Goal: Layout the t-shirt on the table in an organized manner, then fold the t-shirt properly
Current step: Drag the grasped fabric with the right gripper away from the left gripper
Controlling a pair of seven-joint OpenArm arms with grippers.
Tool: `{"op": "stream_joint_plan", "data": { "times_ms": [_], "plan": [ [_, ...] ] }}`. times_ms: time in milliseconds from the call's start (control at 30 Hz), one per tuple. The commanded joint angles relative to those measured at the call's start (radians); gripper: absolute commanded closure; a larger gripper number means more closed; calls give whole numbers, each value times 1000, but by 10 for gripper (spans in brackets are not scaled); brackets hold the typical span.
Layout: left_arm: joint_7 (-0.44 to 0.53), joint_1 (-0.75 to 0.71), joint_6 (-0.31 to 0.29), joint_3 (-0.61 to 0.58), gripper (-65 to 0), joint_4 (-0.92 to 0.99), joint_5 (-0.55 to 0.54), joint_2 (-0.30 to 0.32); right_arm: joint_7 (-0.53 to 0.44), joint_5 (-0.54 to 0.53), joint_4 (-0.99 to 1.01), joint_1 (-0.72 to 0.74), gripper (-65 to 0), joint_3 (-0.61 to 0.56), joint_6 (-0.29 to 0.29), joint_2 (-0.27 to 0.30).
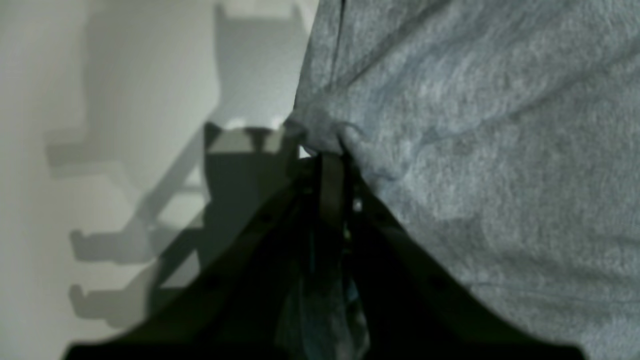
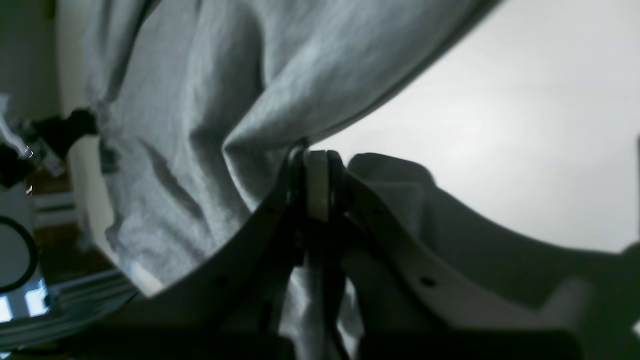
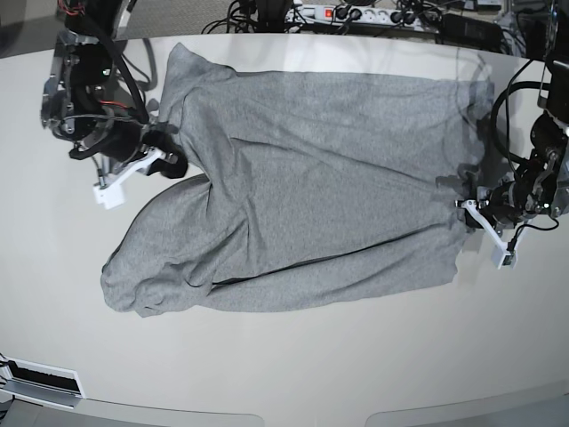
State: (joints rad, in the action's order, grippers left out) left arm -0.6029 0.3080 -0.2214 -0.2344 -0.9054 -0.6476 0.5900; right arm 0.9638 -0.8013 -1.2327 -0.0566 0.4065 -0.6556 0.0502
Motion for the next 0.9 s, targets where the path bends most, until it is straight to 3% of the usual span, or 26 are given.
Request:
{"op": "stream_joint_plan", "data": {
  "times_ms": [0, 67, 200, 233, 300, 433, 533, 600, 700, 867],
  "plan": [
    [-26, 8, -3, 1, 0, -3, 6, 9, -11, -18, 8, 19, 0, -1, -12, 7],
    [-26, 8, -3, 1, 0, -3, 6, 9, -15, -18, 48, 34, -17, -1, -11, 5],
    [-26, 8, -3, 1, 0, -3, 5, 9, -31, -18, 90, 58, -305, -1, 3, 2],
    [-26, 8, -3, 1, 0, -3, 5, 9, -38, -19, 90, 60, -351, -1, 4, 2],
    [-26, 8, -3, 1, 0, -3, 6, 9, -34, -23, 90, 66, -373, -1, -12, 2],
    [-26, 8, -3, 1, 0, -3, 6, 9, 28, -106, 90, 73, -373, -41, -43, 2],
    [-26, 8, -3, 1, 0, -3, 6, 9, 27, -109, 90, 73, -364, -104, -43, 0],
    [-26, 8, -3, 1, 0, -3, 6, 9, 27, -97, 89, 76, -263, -142, -43, 0],
    [-26, 8, -3, 1, 0, -3, 6, 9, 55, -92, 88, 91, 0, -159, -43, 3],
    [-26, 8, -3, 1, 0, -3, 6, 9, 244, -221, -18, 121, 0, -138, -43, 23]
  ]
}}
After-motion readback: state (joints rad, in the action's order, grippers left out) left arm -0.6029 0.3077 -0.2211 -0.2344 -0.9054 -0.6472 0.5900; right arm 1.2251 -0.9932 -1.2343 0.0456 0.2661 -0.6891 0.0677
